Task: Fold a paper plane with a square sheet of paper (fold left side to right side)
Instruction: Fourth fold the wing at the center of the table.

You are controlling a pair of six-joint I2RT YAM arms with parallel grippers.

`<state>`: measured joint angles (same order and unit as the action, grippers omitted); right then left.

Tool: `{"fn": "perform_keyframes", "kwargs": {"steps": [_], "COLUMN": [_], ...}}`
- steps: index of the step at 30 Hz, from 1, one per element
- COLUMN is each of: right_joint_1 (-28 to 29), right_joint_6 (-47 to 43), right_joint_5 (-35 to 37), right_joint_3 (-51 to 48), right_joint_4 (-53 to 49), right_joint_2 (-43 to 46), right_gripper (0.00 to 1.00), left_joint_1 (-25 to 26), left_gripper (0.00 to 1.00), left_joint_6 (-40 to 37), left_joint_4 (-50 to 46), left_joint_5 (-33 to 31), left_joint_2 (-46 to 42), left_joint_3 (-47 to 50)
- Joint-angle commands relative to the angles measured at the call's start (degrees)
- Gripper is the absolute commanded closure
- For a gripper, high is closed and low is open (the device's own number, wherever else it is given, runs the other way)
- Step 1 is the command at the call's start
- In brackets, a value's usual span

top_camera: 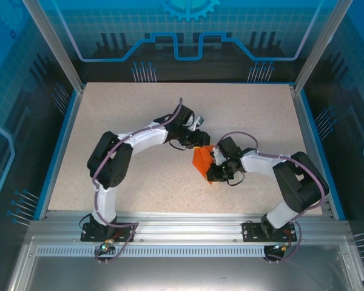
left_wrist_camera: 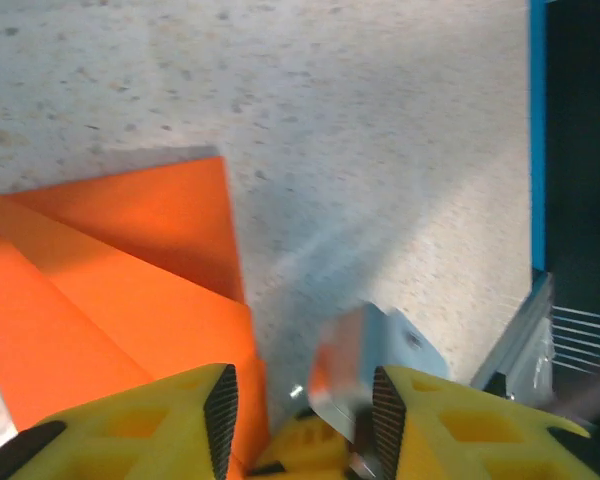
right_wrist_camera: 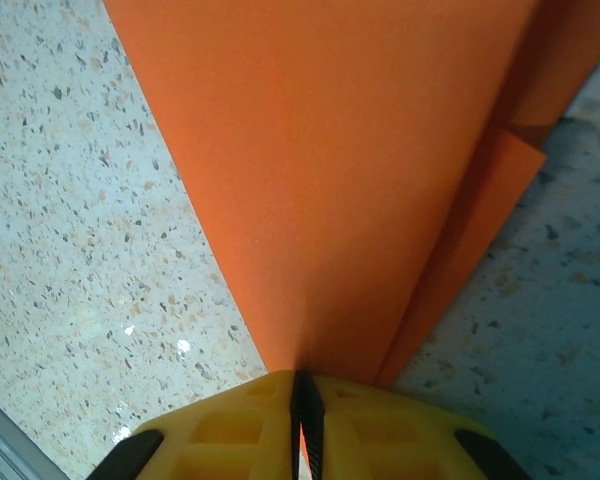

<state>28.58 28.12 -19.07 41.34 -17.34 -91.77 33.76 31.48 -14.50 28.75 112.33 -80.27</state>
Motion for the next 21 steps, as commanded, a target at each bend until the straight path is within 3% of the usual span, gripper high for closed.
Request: {"fn": "perform_keyframes", "kwargs": {"steps": [1, 9, 15, 21], "right_joint_1": [0.3, 0.3, 0.3, 0.2], "right_joint_6": [0.4, 0.0, 0.0, -0.1], "right_joint_5": [4.0, 3.5, 3.5, 3.8], "right_joint_3": [-1.6, -1.3, -1.3, -1.3], "right_joint_4": [-3.8, -3.7, -3.8, -3.9], "right_joint_2": [-3.1, -3.7, -3.8, -3.7], "right_gripper": [0.86, 0.86, 0.87, 0.87], "left_joint_1": [2.3, 5.9, 5.8, 2.5], "left_gripper": [0.59, 0.61, 0.66, 0.66], "left_joint_6": [1.1, 6.9, 7.4, 8.1], "left_joint_4": [3.3, 11.6, 10.1, 12.1], "left_joint_5": [0.2, 3.0, 1.3, -0.3], "left_joint_2": [-2.7, 1.4, 2.9, -3.2], "left_joint_3": [5.6, 9.2, 8.8, 13.9]}}
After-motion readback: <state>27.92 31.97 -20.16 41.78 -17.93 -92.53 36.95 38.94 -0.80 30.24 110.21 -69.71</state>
